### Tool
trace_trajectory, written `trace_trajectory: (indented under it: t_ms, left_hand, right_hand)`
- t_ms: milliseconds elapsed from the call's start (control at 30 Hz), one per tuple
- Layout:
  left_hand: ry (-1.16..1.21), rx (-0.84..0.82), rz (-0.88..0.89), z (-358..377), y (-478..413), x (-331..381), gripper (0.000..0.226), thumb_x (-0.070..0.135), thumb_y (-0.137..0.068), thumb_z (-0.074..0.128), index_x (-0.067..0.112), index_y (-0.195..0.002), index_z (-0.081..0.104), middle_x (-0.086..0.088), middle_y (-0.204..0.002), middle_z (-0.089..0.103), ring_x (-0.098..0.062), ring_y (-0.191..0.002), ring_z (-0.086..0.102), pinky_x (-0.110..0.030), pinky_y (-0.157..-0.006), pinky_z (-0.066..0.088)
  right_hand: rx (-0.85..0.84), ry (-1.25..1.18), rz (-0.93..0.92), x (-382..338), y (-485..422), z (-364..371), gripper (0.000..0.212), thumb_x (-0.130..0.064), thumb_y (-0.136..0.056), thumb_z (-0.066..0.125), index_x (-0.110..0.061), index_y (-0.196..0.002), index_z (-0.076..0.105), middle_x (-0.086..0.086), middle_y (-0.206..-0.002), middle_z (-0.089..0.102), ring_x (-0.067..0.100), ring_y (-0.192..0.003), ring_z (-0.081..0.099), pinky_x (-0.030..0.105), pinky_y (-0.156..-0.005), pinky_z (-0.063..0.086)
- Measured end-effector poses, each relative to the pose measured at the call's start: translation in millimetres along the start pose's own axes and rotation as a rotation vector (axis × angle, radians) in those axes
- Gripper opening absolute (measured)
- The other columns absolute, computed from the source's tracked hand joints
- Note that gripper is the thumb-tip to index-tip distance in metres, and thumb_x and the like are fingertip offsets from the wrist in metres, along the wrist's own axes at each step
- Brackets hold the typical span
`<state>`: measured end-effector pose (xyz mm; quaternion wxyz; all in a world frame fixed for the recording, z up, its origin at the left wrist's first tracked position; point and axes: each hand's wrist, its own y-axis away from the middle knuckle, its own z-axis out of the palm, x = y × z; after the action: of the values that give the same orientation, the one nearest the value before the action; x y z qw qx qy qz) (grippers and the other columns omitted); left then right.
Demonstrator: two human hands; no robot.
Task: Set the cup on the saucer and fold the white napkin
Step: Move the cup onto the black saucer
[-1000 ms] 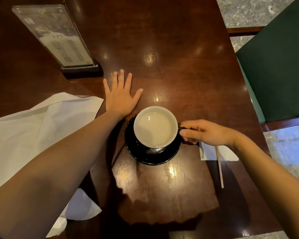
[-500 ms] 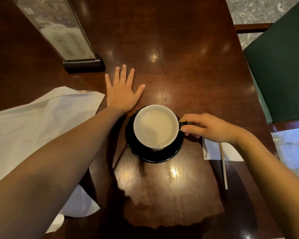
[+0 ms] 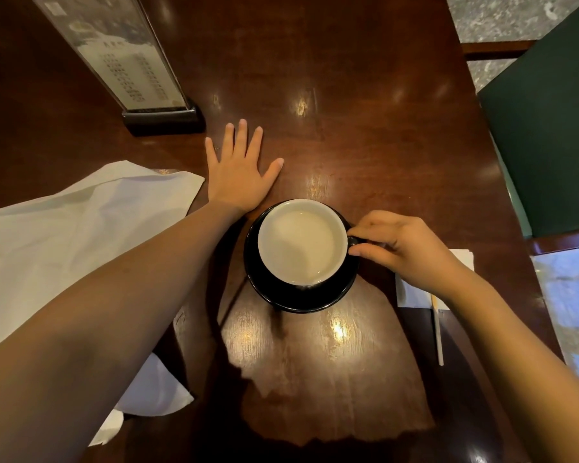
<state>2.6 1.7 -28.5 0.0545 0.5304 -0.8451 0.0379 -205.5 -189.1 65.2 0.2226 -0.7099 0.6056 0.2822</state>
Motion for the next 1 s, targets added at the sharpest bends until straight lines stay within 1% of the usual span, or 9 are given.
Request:
trace_trajectory:
  t_ms: [100,267,400,567,633,700,833,933,1000]
  left_hand:
    - [-0.005,0.004,0.001,0.5,0.0,-0.2,0.073,0.069,-0.088,0.015,0.027,-0.148,0.013,-0.004,-0.158,0.008,-0.025,-0.145,0.001,-0.055,-0.115,0.001]
    - [0.0,-0.015,0.004,-1.4,-0.4,-1.2,0.074,0.069,-0.088,0.015,0.027,-0.148,0.012,-0.004,-0.158,0.006,-0.025,-0.145,0.0,-0.055,-0.115,-0.001]
    - [0.017,-0.062,0.006,-5.1,-1.7,-0.8,0.074,0.068,-0.088,0.016,0.026,-0.149,0.01,-0.004,-0.159,0.003,-0.025,-0.145,-0.003,-0.056,-0.115,-0.002]
    - [0.014,-0.177,0.044,-13.8,-2.8,-6.6,0.075,0.068,-0.088,0.016,0.027,-0.149,0.005,-0.003,-0.159,-0.003,-0.024,-0.145,-0.008,-0.055,-0.114,-0.005]
    - [-0.019,-0.222,0.063,-20.2,-1.7,-9.1,0.073,0.067,-0.089,0.016,0.027,-0.149,0.004,-0.003,-0.159,-0.003,-0.024,-0.145,-0.007,-0.053,-0.114,-0.003]
    - [-0.035,-0.282,0.069,-28.5,1.0,-10.4,0.07,0.063,-0.091,0.019,0.026,-0.149,0.003,-0.003,-0.159,-0.004,-0.024,-0.145,-0.007,-0.053,-0.114,-0.001]
    - [-0.049,-0.437,0.076,-48.6,8.5,-11.8,0.068,0.058,-0.093,0.025,0.026,-0.149,0.002,-0.001,-0.159,-0.006,-0.024,-0.145,-0.007,-0.055,-0.114,0.004]
    - [0.015,-0.589,0.055,-70.4,11.8,-12.9,0.063,0.058,-0.094,0.02,0.027,-0.148,0.009,-0.001,-0.159,-0.002,-0.025,-0.145,-0.004,-0.055,-0.115,0.006]
    - [-0.015,-0.694,0.061,-89.2,15.1,-18.5,0.061,0.059,-0.094,0.016,0.03,-0.148,0.015,0.0,-0.159,0.001,-0.024,-0.145,-0.003,-0.055,-0.115,0.003]
  right_hand:
    - [0.0,-0.025,0.036,-1.0,0.5,1.0,0.04,-0.035,-0.082,0.055,-0.011,-0.112,0.068,-0.008,-0.096,0.057,0.002,-0.079,0.055,0.009,-0.076,0.045]
    - [0.02,-0.093,0.119,-2.1,2.9,5.1,0.033,-0.03,-0.082,0.061,-0.016,-0.112,0.067,-0.008,-0.098,0.059,0.011,-0.081,0.058,0.019,-0.076,0.049]
    - [0.043,-0.177,0.167,0.1,3.9,6.7,0.025,-0.018,-0.082,0.068,-0.023,-0.106,0.066,-0.004,-0.095,0.059,0.013,-0.082,0.055,0.013,-0.072,0.046]
    - [-0.025,-0.357,0.276,0.0,1.1,-4.5,0.025,-0.027,-0.086,0.061,-0.024,-0.11,0.063,-0.001,-0.103,0.062,0.01,-0.085,0.061,0.017,-0.073,0.05]
    - [-0.026,-0.316,0.297,-0.4,-3.4,-13.1,0.018,-0.027,-0.091,0.054,-0.029,-0.108,0.06,-0.007,-0.099,0.062,0.005,-0.081,0.062,0.016,-0.071,0.049]
    - [-0.048,-0.213,0.342,1.0,-12.3,-21.9,0.019,-0.03,-0.093,0.051,-0.027,-0.11,0.059,-0.01,-0.101,0.062,0.005,-0.088,0.06,0.022,-0.079,0.048]
    - [-0.255,0.033,0.478,3.1,-46.4,-35.9,0.042,-0.042,-0.095,0.046,-0.015,-0.127,0.053,0.006,-0.124,0.059,0.023,-0.112,0.055,0.034,-0.093,0.044]
    - [-0.419,0.229,0.578,-4.1,-77.9,-38.5,0.057,-0.05,-0.094,0.042,-0.009,-0.133,0.046,0.012,-0.134,0.053,0.029,-0.119,0.05,0.038,-0.097,0.04]
    - [-0.468,0.293,0.612,-15.1,-97.3,-39.4,0.066,-0.056,-0.093,0.038,-0.007,-0.136,0.043,0.013,-0.139,0.048,0.03,-0.121,0.048,0.038,-0.097,0.04]
